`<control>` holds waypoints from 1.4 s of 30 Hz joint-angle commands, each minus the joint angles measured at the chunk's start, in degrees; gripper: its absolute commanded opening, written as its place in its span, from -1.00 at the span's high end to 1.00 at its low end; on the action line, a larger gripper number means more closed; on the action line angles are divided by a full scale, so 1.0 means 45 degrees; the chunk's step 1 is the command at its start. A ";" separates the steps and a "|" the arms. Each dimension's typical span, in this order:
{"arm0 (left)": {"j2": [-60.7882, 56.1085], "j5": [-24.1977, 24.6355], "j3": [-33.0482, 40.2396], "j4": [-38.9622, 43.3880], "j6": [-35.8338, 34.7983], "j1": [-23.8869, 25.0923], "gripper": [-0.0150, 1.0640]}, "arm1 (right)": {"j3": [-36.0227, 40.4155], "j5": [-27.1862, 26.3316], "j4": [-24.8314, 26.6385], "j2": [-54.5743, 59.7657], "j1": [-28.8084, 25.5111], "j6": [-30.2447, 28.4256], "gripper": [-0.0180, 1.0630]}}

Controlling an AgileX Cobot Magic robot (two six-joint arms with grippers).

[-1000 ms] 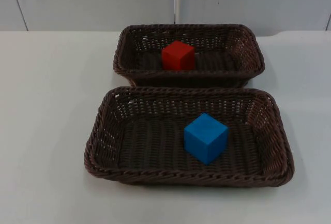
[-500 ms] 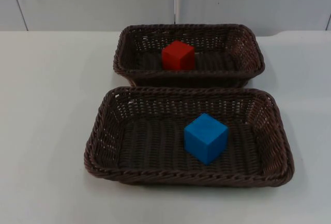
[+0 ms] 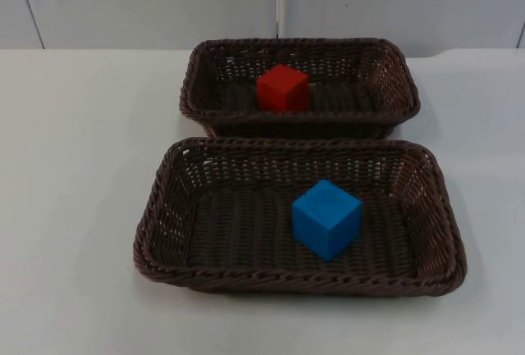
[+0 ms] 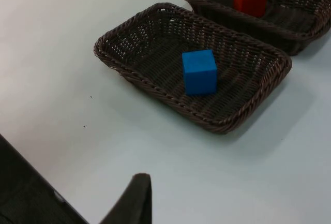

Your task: Pick up one cube with the left hand and place it into the upper basket. Pick up one cube with the right hand and place it into the lower basket.

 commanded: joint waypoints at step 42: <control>-0.0456 0.0007 0.0064 0.0089 -0.0110 0.4949 -0.98 | 0.0033 -0.0012 0.0036 -0.0047 0.0068 0.0000 -0.98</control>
